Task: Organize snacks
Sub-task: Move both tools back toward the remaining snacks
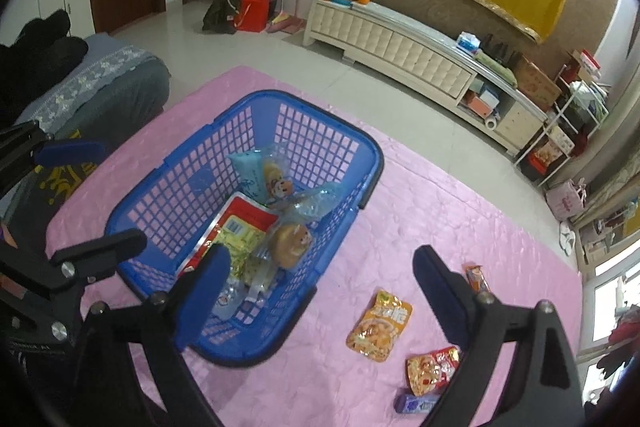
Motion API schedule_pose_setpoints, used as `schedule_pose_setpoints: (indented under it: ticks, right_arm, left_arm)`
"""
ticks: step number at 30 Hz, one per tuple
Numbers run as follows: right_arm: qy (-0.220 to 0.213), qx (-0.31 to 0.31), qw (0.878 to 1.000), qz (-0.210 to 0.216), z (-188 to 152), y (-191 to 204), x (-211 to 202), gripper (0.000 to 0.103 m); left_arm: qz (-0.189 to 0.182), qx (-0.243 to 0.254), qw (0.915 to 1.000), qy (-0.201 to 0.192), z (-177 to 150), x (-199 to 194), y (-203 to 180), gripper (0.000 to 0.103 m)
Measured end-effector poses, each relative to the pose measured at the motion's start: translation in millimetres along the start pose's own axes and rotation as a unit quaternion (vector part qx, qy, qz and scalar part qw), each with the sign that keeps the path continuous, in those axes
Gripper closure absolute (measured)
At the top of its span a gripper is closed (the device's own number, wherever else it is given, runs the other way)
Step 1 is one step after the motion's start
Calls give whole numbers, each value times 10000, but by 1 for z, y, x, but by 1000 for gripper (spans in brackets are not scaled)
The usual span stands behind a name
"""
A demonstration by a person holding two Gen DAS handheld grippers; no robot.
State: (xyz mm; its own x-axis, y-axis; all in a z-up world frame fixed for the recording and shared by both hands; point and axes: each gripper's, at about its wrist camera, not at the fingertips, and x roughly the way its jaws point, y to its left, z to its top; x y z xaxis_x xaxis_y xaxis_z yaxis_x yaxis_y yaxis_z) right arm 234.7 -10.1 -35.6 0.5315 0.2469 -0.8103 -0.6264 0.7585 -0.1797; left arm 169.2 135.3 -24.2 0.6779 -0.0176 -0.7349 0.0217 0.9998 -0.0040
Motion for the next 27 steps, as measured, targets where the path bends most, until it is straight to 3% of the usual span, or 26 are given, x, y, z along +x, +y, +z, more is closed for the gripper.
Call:
schedule_pose_setpoints:
  ticks: [21,27]
  right_arm:
    - [-1049,591,9917,449,-61,-44,-92,8]
    - [-1329,597,9891,235,-84,-64,-109,8]
  left_arm:
    - [-48,198,9988,-446,-2,-60,-75,20]
    - [-39,438,9980,-457,0,-61,-108,20]
